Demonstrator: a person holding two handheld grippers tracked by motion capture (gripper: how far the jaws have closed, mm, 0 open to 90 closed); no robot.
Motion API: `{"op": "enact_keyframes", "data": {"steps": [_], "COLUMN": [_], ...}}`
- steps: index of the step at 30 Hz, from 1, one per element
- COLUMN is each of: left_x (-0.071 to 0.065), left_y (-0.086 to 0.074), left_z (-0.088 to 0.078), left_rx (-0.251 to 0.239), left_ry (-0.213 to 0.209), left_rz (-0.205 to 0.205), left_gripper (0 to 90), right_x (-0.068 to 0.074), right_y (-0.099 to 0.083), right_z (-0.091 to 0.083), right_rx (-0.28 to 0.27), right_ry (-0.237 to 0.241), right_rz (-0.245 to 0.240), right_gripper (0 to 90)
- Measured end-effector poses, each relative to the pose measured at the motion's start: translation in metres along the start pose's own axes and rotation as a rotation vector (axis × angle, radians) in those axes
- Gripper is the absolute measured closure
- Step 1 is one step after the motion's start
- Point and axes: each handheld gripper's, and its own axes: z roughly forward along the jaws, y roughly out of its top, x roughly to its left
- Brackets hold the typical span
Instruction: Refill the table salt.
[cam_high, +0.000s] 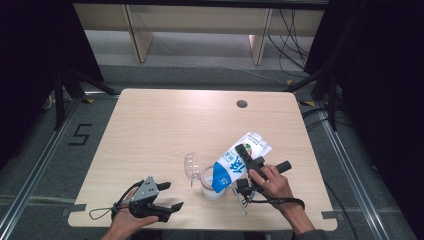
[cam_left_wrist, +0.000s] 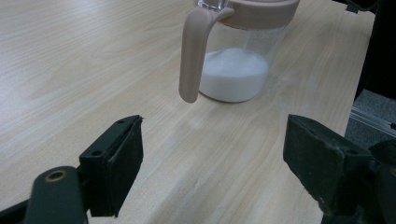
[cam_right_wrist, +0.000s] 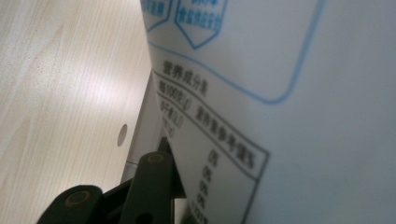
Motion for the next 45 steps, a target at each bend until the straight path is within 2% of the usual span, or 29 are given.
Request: {"op": "enact_keyframes", "data": {"steps": [2, 3, 5, 6, 7, 8, 9, 10, 13, 14, 15, 17, 18, 20, 23, 25, 26, 28, 33, 34, 38, 40, 42, 45], "left_x": [0.0007, -0.0001, -0.0009, -0.0002, -0.0008, -0.0001, 0.0001, 0.0003, -0.0007, -0.0005, 0.0003, 0.0002, 0.0, -0.0007, 0.0003, 0.0002, -0.0003, -0.0008, 0.0002, -0.0005, -0.0004, 0.0003, -0.0006, -0.0004], "left_y": [0.0002, -0.0001, -0.0003, -0.0003, -0.0004, 0.0, 0.0, 0.0, -0.0003, -0.0002, 0.0, 0.0, 0.0, -0.0004, 0.0001, 0.0, -0.0002, -0.0003, 0.0, -0.0003, -0.0003, 0.0001, -0.0003, -0.0003], "left_z": [0.0, 0.0, 0.0004, -0.0001, 0.0003, 0.0, 0.0, -0.0003, 0.0002, 0.0002, -0.0002, -0.0004, -0.0001, 0.0001, -0.0004, -0.0003, -0.0002, 0.0003, -0.0004, -0.0001, -0.0001, -0.0004, -0.0001, -0.0001], "left_rx": [0.0, -0.001, 0.0, 0.007, -0.002, 0.0, 0.0, 0.003, -0.001, -0.001, 0.003, 0.003, 0.0, 0.002, 0.003, 0.003, 0.003, 0.0, 0.003, 0.002, 0.002, 0.004, 0.001, 0.002], "left_ry": [-0.003, 0.001, 0.0, 0.004, 0.0, 0.001, 0.001, 0.001, 0.001, 0.001, 0.0, 0.0, 0.0, 0.001, 0.0, 0.0, 0.002, 0.001, 0.001, 0.001, 0.001, 0.0, 0.001, 0.001], "left_rz": [0.008, -0.003, -0.017, -0.006, -0.016, -0.002, 0.0, 0.003, -0.013, -0.01, 0.003, 0.002, 0.0, -0.014, 0.003, 0.002, -0.007, -0.014, 0.003, -0.012, -0.01, 0.003, -0.014, -0.011], "left_gripper": [19.8, 19.8, 19.8, 19.8, 19.8, 19.8, 19.8, 19.8, 19.8, 19.8, 19.8, 19.8, 19.9, 19.8, 19.8, 19.8, 19.8, 19.8, 19.8, 19.8, 19.8, 19.8, 19.8, 19.8], "right_x": [0.0009, 0.0006, -0.0002, 0.0033, 0.0001, 0.0, -0.0001, 0.0024, 0.0025, 0.0029, 0.0028, 0.0033, 0.0032, 0.0034, 0.0034, 0.0031, 0.003, 0.0024, 0.0024, 0.0024, 0.0024, 0.0024, 0.0023, 0.002], "right_y": [-0.0002, -0.0006, -0.0002, -0.0005, 0.0001, 0.0002, 0.0002, 0.0, 0.0006, 0.0007, 0.0008, 0.0009, 0.0012, 0.0015, 0.0015, 0.0011, 0.0009, 0.0007, 0.0007, 0.0007, 0.0005, 0.0005, 0.0005, 0.0008], "right_z": [-0.0006, 0.0006, -0.0003, -0.0008, -0.0003, -0.0004, -0.0004, -0.0005, -0.0006, 0.0, -0.0001, -0.0004, -0.001, -0.0007, -0.0008, -0.001, -0.0001, -0.0003, -0.0003, -0.0003, -0.0003, -0.0003, -0.0003, -0.0012], "right_rx": [0.015, -0.009, 0.004, 0.02, 0.003, 0.003, 0.002, 0.01, 0.006, -0.002, -0.002, 0.0, 0.012, 0.01, 0.009, 0.011, -0.003, -0.001, -0.002, -0.001, 0.0, 0.0, 0.0, 0.013], "right_ry": [0.015, -0.013, -0.001, 0.024, -0.002, 0.0, -0.001, 0.012, 0.006, -0.007, -0.005, -0.001, 0.013, 0.01, 0.01, 0.013, -0.005, -0.006, -0.006, -0.006, -0.006, -0.007, -0.007, 0.009], "right_rz": [0.012, 0.007, -0.001, 0.032, -0.008, -0.012, -0.012, 0.013, 0.011, 0.015, 0.014, 0.017, 0.017, 0.016, 0.017, 0.016, 0.016, 0.012, 0.012, 0.011, 0.01, 0.009, 0.008, 0.008], "right_gripper": [67.3, 67.3, 67.3, 67.3, 67.3, 67.4, 67.4, 67.5, 67.8, 67.9, 68.0, 68.1, 68.2, 68.2, 68.4, 68.5, 68.6, 68.7, 68.8, 68.8, 68.9, 69.0, 69.1, 69.3]}}
